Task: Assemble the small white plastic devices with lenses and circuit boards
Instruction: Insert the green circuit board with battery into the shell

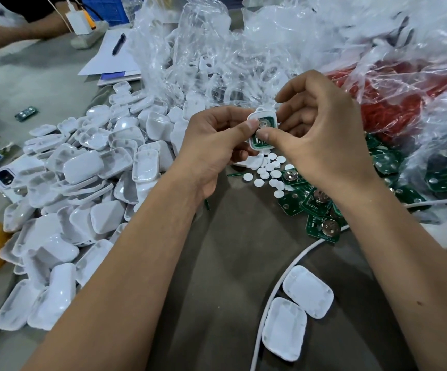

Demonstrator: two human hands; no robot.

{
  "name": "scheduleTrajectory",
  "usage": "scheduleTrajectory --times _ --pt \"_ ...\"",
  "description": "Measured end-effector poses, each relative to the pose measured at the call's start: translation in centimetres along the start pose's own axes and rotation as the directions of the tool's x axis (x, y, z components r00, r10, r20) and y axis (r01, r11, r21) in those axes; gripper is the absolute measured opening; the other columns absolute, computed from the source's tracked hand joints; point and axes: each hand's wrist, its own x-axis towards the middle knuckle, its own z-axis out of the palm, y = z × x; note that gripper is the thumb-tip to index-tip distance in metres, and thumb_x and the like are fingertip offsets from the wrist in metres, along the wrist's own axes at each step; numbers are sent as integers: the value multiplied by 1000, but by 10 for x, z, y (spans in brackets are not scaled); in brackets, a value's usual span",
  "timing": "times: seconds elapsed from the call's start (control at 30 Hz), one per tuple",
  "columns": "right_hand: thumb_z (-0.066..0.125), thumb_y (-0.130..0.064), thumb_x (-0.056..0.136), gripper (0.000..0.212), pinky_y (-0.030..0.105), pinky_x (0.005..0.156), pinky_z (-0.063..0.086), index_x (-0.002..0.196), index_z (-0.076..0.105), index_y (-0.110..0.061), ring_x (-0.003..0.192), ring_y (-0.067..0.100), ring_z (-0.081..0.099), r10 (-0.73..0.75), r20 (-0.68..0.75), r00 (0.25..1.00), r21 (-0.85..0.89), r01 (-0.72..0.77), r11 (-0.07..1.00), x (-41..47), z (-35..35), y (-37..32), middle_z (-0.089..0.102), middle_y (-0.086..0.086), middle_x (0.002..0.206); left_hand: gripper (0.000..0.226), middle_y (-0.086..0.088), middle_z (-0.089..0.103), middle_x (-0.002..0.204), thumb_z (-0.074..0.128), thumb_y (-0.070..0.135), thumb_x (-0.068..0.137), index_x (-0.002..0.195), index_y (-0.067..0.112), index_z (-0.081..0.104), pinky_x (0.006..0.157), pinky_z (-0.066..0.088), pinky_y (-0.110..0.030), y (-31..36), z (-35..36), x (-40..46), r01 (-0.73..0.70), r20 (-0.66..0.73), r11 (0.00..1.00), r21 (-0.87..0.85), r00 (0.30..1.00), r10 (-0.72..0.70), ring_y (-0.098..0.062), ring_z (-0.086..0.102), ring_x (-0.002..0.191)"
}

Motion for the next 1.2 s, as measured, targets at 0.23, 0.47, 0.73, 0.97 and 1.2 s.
scheduleTrajectory --times 0.23,0.47,0.73,0.97,1.2 --pt "86 -20 85 10 46 68 66 90 78 -19 72 18 78 166 78 983 204 -179 962 2 1 8 79 1 79 7 -14 70 86 68 3 96 101 1 72 53 48 -23 -2 4 1 -66 -29 997 33 997 67 -20 60 58" --pt "87 -7 82 11 33 59 61 86 77 -12 66 23 75 270 133 954 415 -301 859 3 -2 9 78 14 82 14 -12 70 86 73 -5 88 101 0 74 57 49 -25 -1 2 -1 -105 10 994 23 994 105 -23 61 65" --pt "86 -5 81 14 36 60 57 82 75 -12 68 27 68 322 160 933 459 -359 812 3 -3 5 77 18 84 17 -6 68 79 72 -7 87 100 2 74 56 48 -25 -1 4 -2 -101 25 995 8 995 101 -26 58 69" --pt "83 -5 82 14 24 46 42 79 70 -10 69 30 60 382 189 904 466 -426 776 2 -4 0 70 21 78 15 -9 68 75 67 -8 88 100 0 72 48 42 -21 -1 6 -3 -29 28 999 -45 999 30 -18 58 57" --pt "80 -2 83 22 24 46 41 74 64 -14 71 29 58 418 201 886 452 -462 763 2 -5 -2 67 16 81 14 -11 68 75 66 -7 88 98 1 72 46 39 -21 -3 10 -3 46 37 995 -86 998 -43 -16 57 55"
